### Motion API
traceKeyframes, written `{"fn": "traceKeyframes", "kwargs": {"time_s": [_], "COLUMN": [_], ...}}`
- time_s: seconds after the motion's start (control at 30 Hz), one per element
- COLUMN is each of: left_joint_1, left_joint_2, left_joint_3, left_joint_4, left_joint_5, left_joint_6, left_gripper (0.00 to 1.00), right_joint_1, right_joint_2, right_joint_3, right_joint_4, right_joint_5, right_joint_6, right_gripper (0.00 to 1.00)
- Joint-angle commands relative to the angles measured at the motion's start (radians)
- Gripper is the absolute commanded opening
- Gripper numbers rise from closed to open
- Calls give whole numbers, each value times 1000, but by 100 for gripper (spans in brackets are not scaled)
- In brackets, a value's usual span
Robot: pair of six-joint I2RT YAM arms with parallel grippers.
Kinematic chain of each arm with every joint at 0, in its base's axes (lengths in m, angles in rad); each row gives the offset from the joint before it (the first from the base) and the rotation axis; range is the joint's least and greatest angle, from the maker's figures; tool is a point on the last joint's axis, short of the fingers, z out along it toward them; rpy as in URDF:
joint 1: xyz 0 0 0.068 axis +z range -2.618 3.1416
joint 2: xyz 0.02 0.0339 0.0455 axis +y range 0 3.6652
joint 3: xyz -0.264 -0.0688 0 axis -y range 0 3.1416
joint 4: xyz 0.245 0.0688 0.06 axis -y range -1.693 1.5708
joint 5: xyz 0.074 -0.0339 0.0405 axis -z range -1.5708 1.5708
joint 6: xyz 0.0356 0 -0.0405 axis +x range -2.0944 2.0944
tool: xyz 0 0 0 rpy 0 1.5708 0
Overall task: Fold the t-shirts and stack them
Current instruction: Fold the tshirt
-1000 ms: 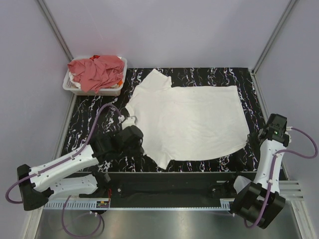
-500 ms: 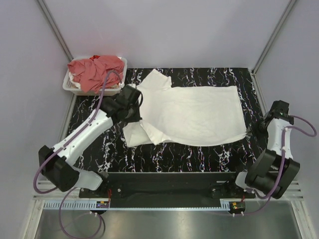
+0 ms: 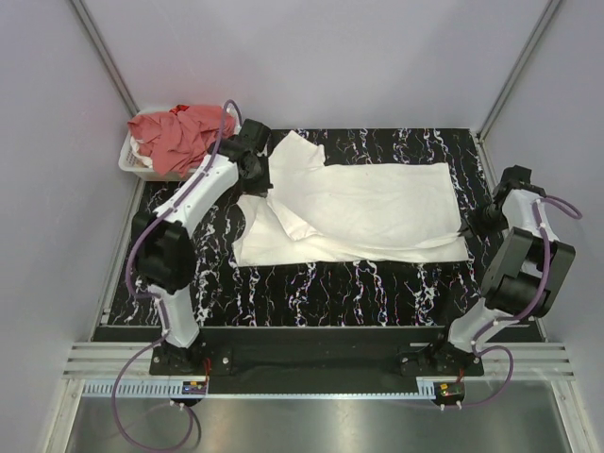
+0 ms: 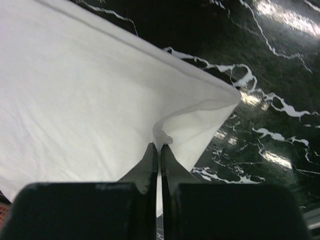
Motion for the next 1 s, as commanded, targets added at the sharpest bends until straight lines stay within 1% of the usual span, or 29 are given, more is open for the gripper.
{"fn": "traceKeyframes", "kwargs": {"time_s": [0.0, 0.03, 0.07, 0.1, 0.13, 0.17, 0.2, 0.23, 0.27, 0.3, 0.33, 0.37, 0.4, 0.43, 0.47, 0.53, 0.57, 0.6, 0.63, 0.67, 0.73, 0.77, 0.83, 0.87, 0.97], "left_joint_1": [32, 38, 52, 61, 72, 94, 105, 122, 127, 128, 127, 127, 125, 127, 125, 128, 128, 131, 136, 138, 141, 142, 142, 142, 144], "left_joint_2": [154, 195, 237, 327, 375, 421, 490, 509, 489, 460, 423, 329, 279, 230, 140, 49, -38, -83, -127, -201, -267, -316, -352, -373, -395], "left_joint_3": [202, 255, 367, 435, 513, 656, 718, 762, 751, 713, 660, 518, 444, 376, 251, 131, 10, -53, -176, -235, -340, -432, -515, -584, -692], "left_joint_4": [-47, -96, -118, -145, -220, -257, -293, -336, -339, -331, -290, -254, -218, -162, -138, -79, -56, -32, 21, 49, 128, 155, 233, 256, 342], "left_joint_5": [30, 21, 18, 24, 30, 50, 73, 84, 113, 108, 108, 116, 120, 122, 121, 113, 108, 110, 117, 140, 156, 159, 173, 189, 211], "left_joint_6": [69, 75, 92, 98, 101, 99, 99, 98, 90, 90, 87, 81, 76, 72, 63, 55, 43, 34, 24, 4, -12, -34, -49, -71, -112], "left_gripper": [0, 0, 0, 0, 0, 0, 6, 15, 28, 35, 41, 46, 54, 57, 58, 59, 59, 60, 61, 61, 63, 66, 67, 68, 70], "right_joint_1": [1, 1, 1, 1, 1, 1, 2, 4, 4, 4, 4, 2, -1, -2, -5, -12, -13, -15, -22, -30, -54, -64, -76, -82, -90], "right_joint_2": [87, 111, 163, 193, 220, 269, 288, 303, 311, 304, 288, 238, 210, 183, 135, 93, 54, 29, 8, -35, -72, -97, -106, -108, -108], "right_joint_3": [110, 131, 174, 200, 226, 281, 307, 350, 363, 367, 351, 332, 309, 261, 237, 175, 150, 122, 63, 32, -60, -85, -138, -152, -182], "right_joint_4": [8, 10, 10, 10, 7, 2, -4, -18, -45, -56, -64, -67, -66, -63, -59, -53, -50, -43, -32, -20, 23, 40, 83, 97, 135], "right_joint_5": [6, 6, -2, -17, -58, -89, -126, -180, -195, -197, -165, -145, -130, -105, -100, -84, -76, -65, -51, -48, -57, -63, -89, -97, -106], "right_joint_6": [18, 25, 34, 34, 31, 21, -19, -36, -56, -77, -84, -87, -88, -88, -90, -110, -120, -131, -136, -140, -153, -157, -182, -191, -202], "right_gripper": [0, 0, 0, 0, 0, 4, 16, 56, 77, 95, 100, 100, 100, 100, 100, 100, 100, 100, 100, 100, 99, 98, 97, 97, 98]}}
